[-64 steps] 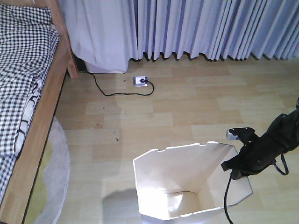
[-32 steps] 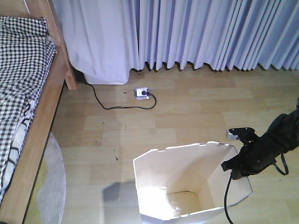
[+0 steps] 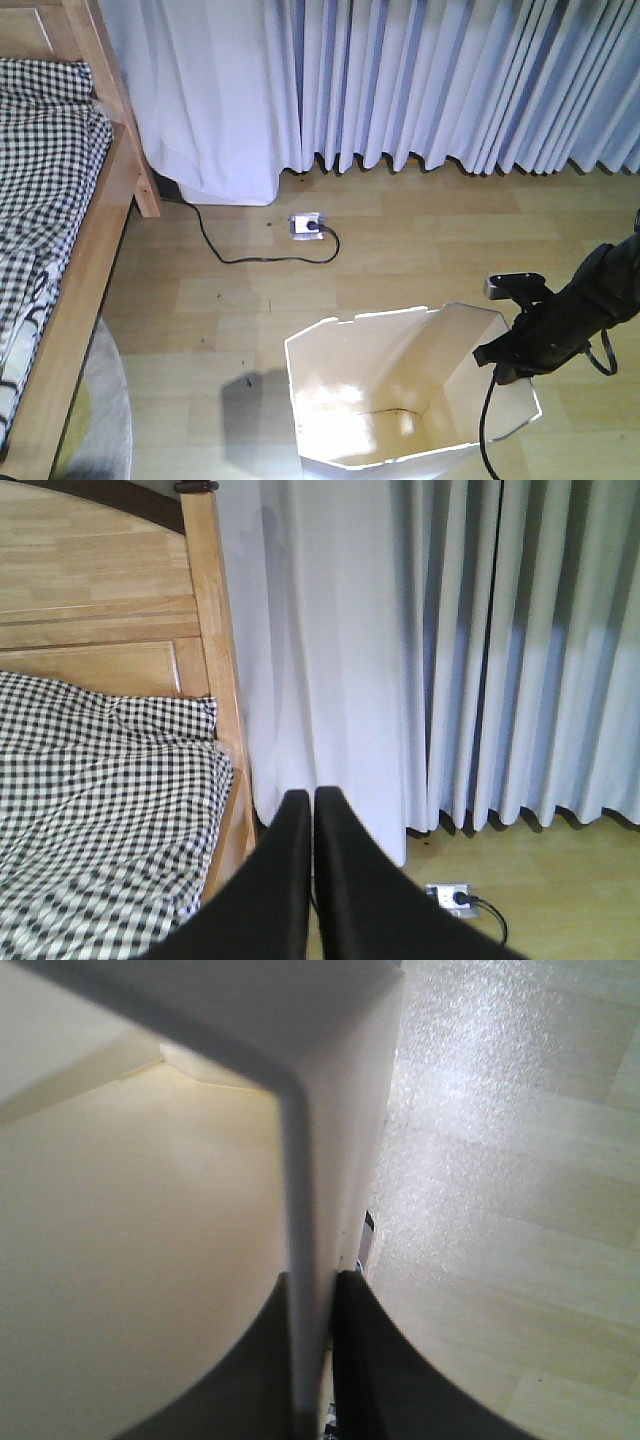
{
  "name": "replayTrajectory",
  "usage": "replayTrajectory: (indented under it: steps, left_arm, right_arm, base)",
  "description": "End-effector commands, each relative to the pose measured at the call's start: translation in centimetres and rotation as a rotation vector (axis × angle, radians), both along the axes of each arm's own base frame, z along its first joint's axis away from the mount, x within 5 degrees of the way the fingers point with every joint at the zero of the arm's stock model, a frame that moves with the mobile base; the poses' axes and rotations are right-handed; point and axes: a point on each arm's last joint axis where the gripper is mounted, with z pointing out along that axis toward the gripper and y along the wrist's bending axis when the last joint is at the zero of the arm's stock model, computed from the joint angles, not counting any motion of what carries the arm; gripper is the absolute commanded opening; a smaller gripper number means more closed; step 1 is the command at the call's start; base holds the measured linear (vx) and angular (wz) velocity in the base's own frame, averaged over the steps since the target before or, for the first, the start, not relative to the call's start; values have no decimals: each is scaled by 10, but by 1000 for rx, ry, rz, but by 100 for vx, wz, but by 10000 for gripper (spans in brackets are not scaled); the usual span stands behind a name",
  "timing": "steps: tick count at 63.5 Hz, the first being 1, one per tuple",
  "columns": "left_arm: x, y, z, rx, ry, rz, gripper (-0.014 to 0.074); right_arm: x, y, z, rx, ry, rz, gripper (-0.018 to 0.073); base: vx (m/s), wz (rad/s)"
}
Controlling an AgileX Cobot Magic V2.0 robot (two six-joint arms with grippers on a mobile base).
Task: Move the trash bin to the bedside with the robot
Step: 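Drive toward the curtains beside the bed's foot, bin held in right gripper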
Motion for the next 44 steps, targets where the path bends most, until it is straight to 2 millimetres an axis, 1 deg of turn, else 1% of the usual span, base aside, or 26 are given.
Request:
replayTrajectory:
  steps: [1, 44]
  left_arm:
    - [-1, 0, 14, -4, -98, -3, -6]
    - [-1, 0, 14, -4, -98, -3, -6]
  right_arm:
    - [6, 5, 23, 66, -15, -8, -6]
    - [6, 5, 23, 66, -15, -8, -6]
  base:
    - [23, -1]
    - [23, 0]
